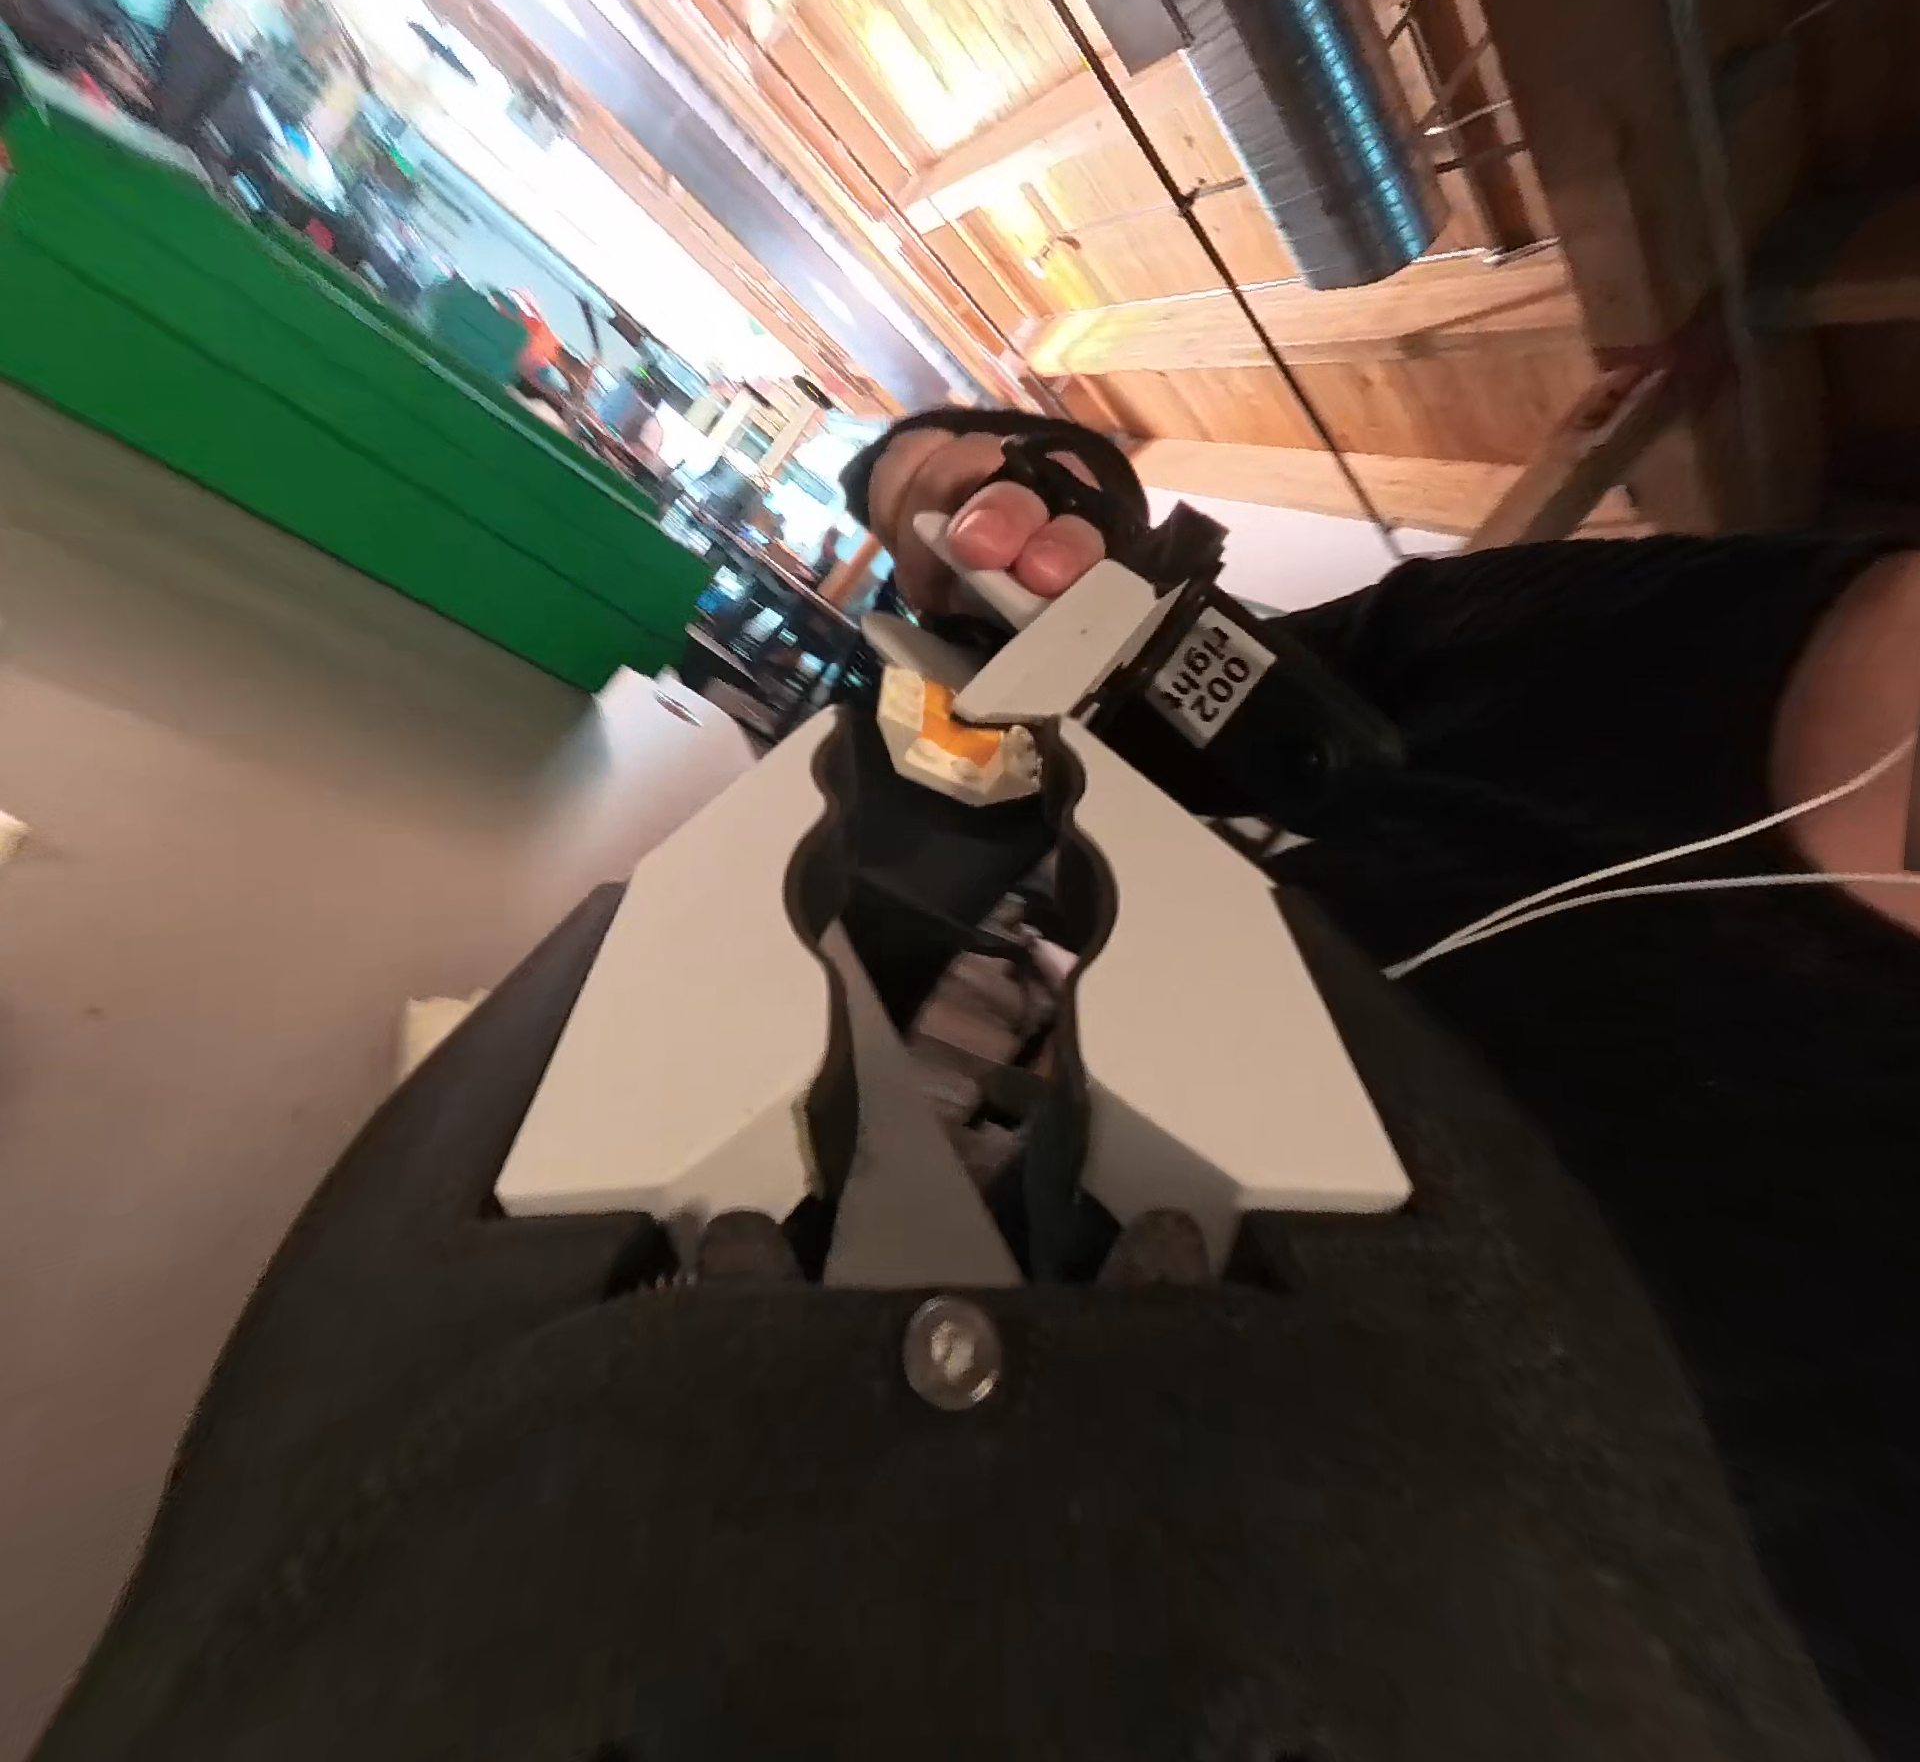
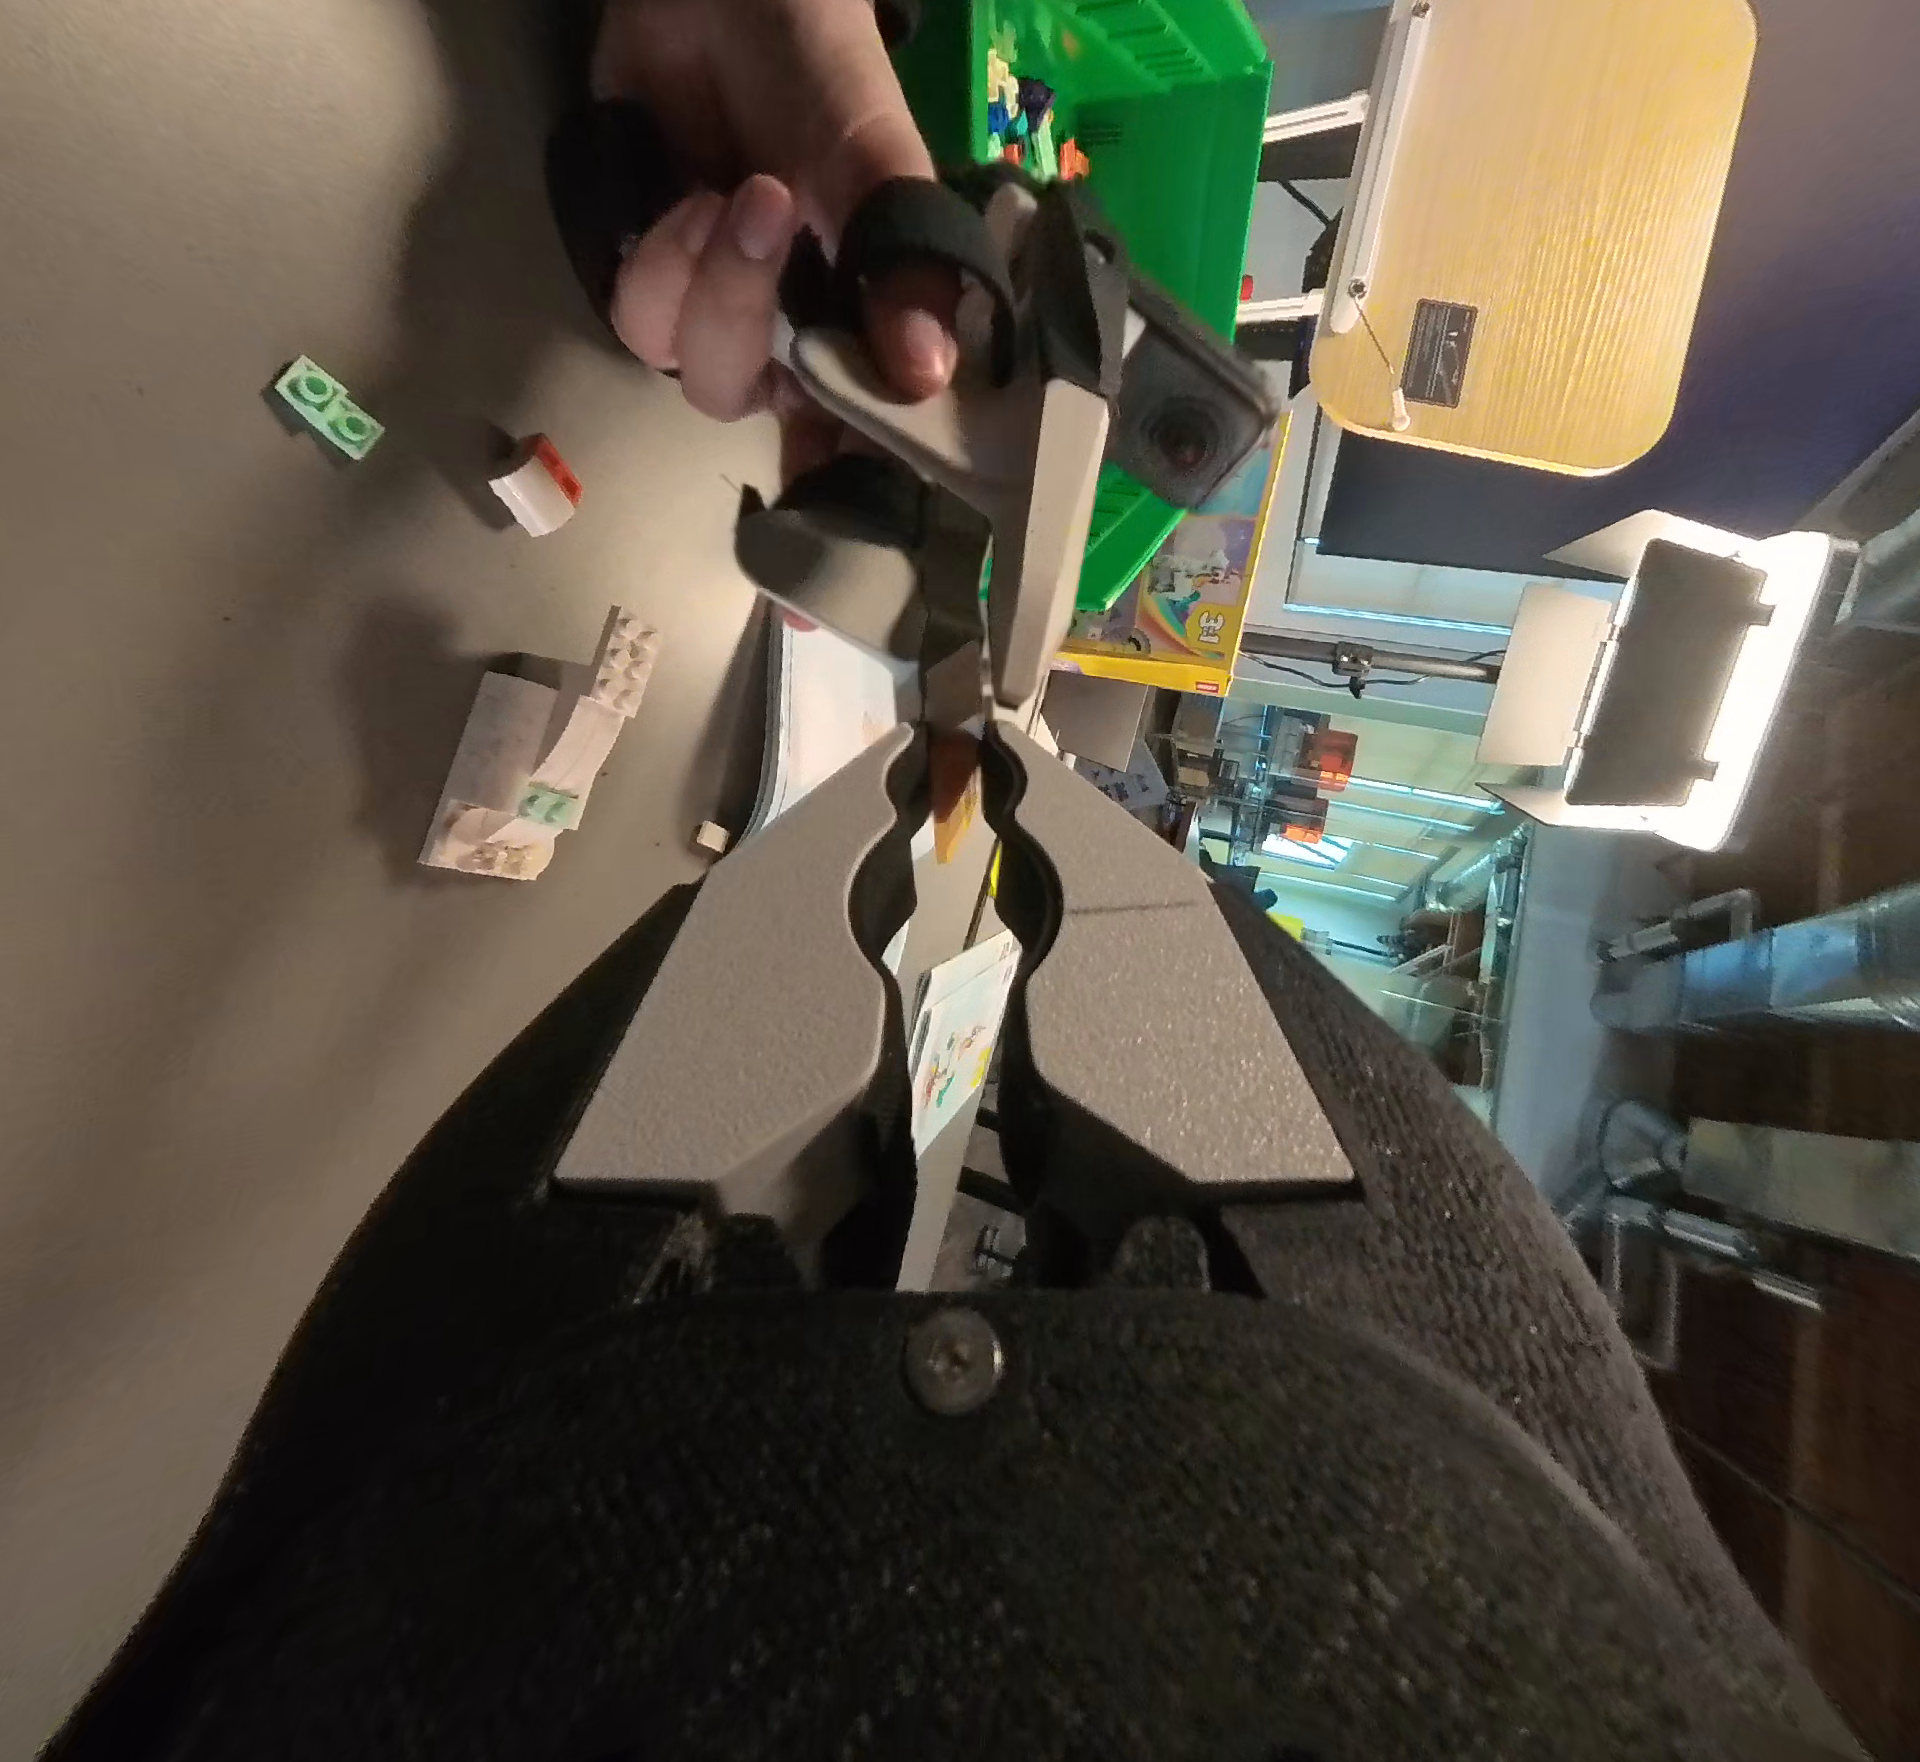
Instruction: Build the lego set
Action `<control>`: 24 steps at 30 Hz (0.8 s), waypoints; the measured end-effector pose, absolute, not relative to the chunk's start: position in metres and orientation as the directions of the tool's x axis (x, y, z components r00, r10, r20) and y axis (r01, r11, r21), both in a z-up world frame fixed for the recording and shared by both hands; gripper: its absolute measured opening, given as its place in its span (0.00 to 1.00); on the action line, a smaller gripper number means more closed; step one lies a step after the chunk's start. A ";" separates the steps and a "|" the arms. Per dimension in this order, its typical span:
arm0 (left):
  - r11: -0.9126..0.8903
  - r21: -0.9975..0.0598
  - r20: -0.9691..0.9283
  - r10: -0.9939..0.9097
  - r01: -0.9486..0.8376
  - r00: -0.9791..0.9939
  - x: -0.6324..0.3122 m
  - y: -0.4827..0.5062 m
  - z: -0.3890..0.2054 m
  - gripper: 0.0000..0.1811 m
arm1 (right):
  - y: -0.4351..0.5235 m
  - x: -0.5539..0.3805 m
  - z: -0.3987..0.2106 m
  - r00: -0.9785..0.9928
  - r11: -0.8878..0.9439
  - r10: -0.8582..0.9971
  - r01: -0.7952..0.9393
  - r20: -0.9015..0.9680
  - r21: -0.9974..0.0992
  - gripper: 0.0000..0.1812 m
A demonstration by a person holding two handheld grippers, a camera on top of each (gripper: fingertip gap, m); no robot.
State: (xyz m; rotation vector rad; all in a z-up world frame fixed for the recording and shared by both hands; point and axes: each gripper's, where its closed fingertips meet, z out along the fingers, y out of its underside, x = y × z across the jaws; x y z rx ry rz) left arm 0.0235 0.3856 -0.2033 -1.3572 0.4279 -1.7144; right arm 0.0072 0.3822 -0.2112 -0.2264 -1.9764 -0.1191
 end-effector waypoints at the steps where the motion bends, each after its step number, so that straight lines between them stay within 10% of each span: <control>1: -0.517 -0.739 0.579 -0.815 0.433 0.017 0.022 0.387 -0.202 0.19 | 0.383 0.007 -0.211 -0.389 0.976 0.111 0.216 0.915 -0.026 0.04; 16: -0.485 -0.781 0.550 -0.832 0.395 0.066 0.023 0.387 -0.207 0.16 | 0.390 0.012 -0.215 -0.420 0.961 0.219 0.248 0.881 -0.120 0.19; 24: -0.582 -0.725 0.612 -0.790 0.368 -0.044 0.029 0.381 -0.208 0.16 | 0.387 0.014 -0.218 -0.450 0.982 0.102 0.188 0.887 -0.018 0.05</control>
